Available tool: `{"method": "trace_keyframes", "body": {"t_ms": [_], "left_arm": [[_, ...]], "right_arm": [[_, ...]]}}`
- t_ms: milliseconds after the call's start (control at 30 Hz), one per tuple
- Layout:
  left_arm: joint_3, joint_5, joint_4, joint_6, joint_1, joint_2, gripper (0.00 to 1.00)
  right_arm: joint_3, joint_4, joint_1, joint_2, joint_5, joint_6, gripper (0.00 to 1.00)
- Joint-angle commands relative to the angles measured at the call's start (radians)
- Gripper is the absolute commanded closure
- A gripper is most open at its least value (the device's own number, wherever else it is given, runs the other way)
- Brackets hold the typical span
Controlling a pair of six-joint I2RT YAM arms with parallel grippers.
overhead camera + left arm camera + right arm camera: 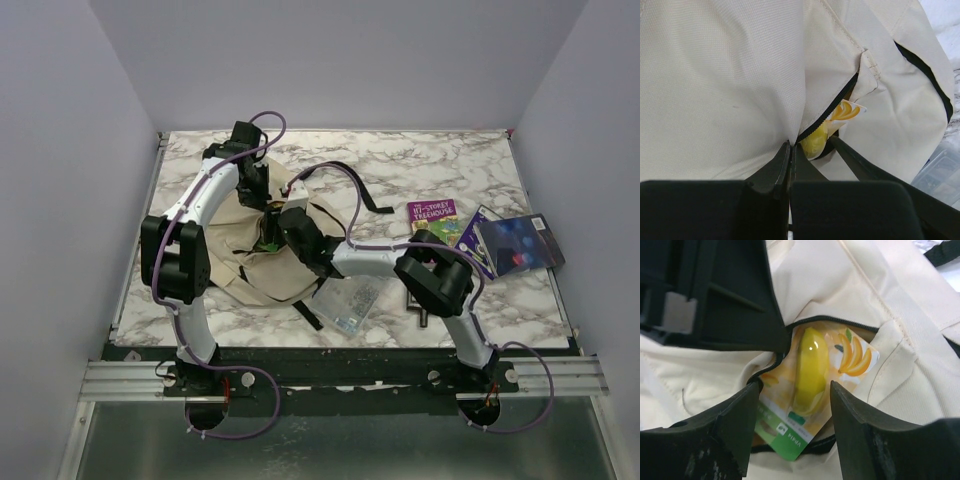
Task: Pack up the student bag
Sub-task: Place the stationery in the student bag.
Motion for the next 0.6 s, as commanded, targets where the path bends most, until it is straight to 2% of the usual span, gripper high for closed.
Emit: {"method": "trace_keyframes", "body": {"t_ms": [0, 133, 267, 367, 567], "left_arm": [[-0.001, 0.047, -0.025, -0.019, -0.001, 0.023, 1.00], [-0.002, 0.055, -0.025, -0.021, -0.002, 0.018, 1.00], [-0.004, 0.055, -0.024, -0.020, -0.002, 0.008, 1.00], [-0.004, 0.064, -0.024, -0.019, -0.002, 0.003, 1.00], [-0.009, 0.074, -0.024, -0.016, -0.001, -0.007, 1.00]], "right_arm": [[-0.015, -0.131, -0.007, -0.101, -0.081, 0.058, 0.37], [-0.032, -0.200, -0.017, -0.151, -0.091, 0.067, 0.33], [-0.094, -0.191, -0.045, -0.191, -0.198, 0.172, 0.33], [-0.116, -0.171, -0.044, -0.184, -0.229, 0.227, 0.37], [-0.144, -0.106, -0.077, -0.135, -0.289, 0.306, 0.52]]}}
